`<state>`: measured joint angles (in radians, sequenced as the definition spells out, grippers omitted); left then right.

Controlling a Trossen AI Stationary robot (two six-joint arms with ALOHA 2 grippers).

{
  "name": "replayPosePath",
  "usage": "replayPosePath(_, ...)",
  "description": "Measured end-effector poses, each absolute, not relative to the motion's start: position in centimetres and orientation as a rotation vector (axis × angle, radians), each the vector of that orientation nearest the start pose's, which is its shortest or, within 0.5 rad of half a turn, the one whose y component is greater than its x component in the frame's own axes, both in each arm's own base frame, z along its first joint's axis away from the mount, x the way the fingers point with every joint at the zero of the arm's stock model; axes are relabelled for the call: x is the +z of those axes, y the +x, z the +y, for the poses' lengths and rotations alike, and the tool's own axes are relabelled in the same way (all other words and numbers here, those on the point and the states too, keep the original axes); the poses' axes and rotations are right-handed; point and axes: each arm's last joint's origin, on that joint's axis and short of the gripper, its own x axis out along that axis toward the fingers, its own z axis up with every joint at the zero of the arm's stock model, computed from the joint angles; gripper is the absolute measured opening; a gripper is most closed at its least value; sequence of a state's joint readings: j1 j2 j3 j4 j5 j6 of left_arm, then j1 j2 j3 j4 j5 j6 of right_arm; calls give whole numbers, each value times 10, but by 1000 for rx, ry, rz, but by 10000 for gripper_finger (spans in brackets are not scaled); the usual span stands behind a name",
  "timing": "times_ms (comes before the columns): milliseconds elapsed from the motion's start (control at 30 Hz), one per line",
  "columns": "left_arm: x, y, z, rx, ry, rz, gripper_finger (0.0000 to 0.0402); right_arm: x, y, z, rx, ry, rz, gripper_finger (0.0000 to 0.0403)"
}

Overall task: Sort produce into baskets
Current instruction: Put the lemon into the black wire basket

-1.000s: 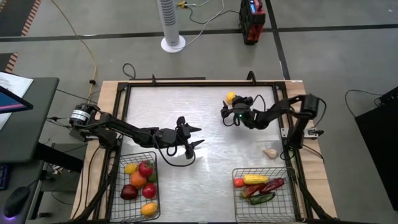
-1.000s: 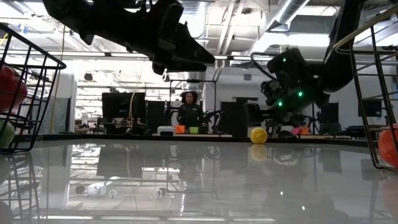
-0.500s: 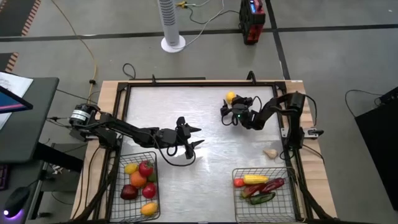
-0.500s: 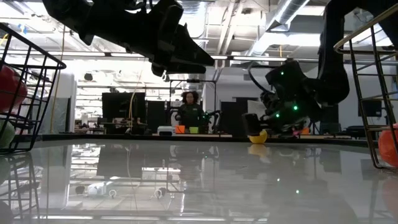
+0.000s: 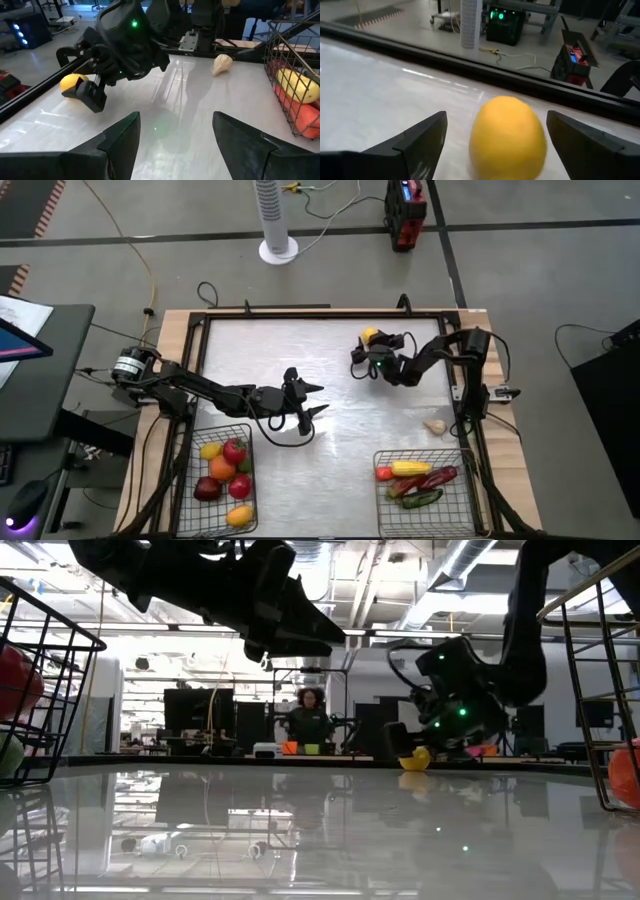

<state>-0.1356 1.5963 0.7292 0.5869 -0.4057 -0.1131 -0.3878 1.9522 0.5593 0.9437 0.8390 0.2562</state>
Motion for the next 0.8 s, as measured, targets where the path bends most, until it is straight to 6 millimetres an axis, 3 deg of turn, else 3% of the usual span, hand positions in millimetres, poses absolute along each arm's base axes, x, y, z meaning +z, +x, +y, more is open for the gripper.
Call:
replayPosePath(500, 192, 320, -32, 285, -36, 266, 237, 79, 276, -136, -1246, 99, 395, 258)
replayPosePath(667, 192, 320, -32, 286, -35, 269, 238, 78, 277, -133, -1220, 95, 413, 248)
replayPosePath(800, 191, 320, -32, 289, -33, 276, 238, 83, 282, -118, -1129, 99, 447, 247)
